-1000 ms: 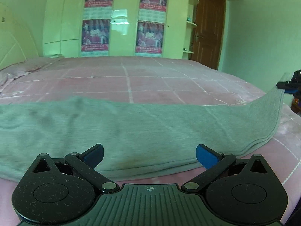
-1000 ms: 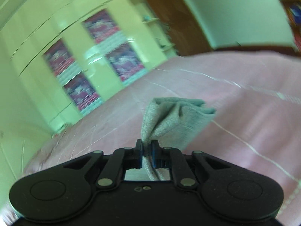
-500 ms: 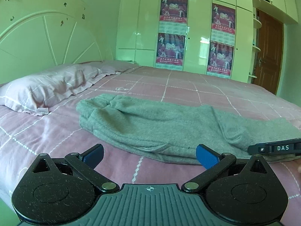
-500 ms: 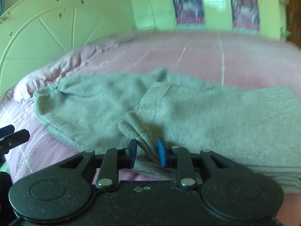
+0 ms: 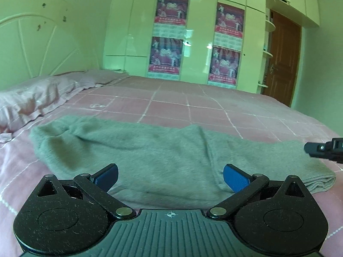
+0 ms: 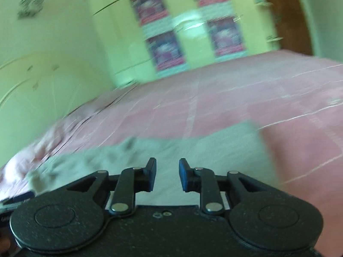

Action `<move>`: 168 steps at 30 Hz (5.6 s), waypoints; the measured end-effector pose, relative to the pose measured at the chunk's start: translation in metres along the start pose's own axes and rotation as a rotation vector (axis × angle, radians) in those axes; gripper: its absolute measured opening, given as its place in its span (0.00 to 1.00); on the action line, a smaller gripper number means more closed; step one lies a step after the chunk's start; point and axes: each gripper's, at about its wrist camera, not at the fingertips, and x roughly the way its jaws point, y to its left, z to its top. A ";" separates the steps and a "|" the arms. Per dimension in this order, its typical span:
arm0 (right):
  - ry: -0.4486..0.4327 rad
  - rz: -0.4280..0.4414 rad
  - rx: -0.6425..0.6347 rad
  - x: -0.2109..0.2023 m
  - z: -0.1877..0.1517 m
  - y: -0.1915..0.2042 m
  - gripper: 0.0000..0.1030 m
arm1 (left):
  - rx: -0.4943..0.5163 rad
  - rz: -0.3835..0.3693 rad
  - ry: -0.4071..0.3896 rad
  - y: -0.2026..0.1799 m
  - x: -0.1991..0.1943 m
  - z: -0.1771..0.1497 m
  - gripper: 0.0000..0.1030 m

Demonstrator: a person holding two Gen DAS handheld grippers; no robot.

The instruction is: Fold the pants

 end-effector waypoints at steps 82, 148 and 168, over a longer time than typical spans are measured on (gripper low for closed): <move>0.315 0.029 -0.561 0.095 -0.068 0.151 0.56 | -0.799 -0.240 0.010 0.271 0.100 -0.050 0.33; 0.083 0.161 0.628 0.011 -0.024 -0.096 0.62 | 0.020 -0.270 0.125 0.003 0.014 -0.008 0.85; 0.204 0.004 0.592 0.065 -0.016 -0.064 0.46 | 0.106 -0.113 0.198 0.002 0.063 -0.022 0.86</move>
